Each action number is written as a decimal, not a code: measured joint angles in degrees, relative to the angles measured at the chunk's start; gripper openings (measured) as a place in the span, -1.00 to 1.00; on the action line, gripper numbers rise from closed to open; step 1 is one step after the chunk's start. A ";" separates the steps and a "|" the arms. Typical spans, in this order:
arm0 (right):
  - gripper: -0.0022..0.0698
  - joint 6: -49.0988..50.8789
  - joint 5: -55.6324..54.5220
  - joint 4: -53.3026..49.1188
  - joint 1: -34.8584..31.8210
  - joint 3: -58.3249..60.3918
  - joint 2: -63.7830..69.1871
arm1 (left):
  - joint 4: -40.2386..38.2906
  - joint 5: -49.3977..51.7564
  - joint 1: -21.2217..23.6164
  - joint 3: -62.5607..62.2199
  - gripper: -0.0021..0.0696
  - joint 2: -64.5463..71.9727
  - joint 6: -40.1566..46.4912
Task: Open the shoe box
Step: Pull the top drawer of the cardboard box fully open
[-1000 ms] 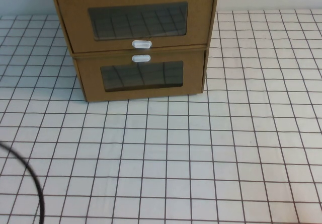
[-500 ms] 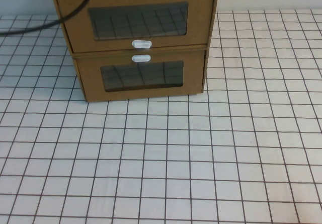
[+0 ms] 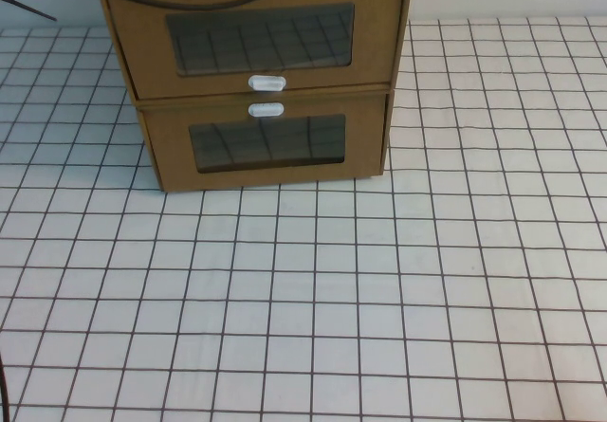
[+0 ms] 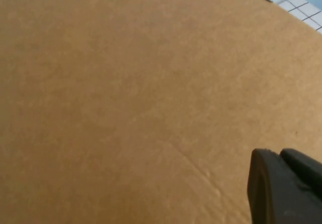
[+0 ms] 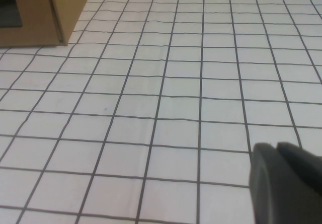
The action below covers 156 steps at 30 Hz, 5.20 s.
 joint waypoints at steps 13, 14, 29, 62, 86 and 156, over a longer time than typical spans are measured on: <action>-0.98 0.00 -18.10 23.99 0.00 0.00 0.00 | 4.24 1.43 -0.36 -0.23 -0.95 0.87 -0.22; -0.98 0.00 -19.61 26.04 0.00 0.00 0.00 | 4.33 2.17 -0.36 -0.23 -0.95 1.19 -0.22; -0.98 -2.07 11.17 28.99 0.00 -21.28 19.11 | 5.63 5.34 -0.36 -0.45 -0.95 1.85 -0.34; -0.87 19.65 18.12 -48.08 52.60 -82.11 96.69 | 6.04 5.36 -0.36 -0.56 -0.95 1.85 -0.45; -0.20 23.41 2.74 -74.99 47.33 -91.71 111.11 | 6.44 5.73 -0.36 -0.56 -0.95 1.85 -0.58; -0.74 23.55 1.95 -90.41 44.64 -97.29 119.09 | 7.93 5.75 -0.36 -0.63 -0.95 1.85 -0.20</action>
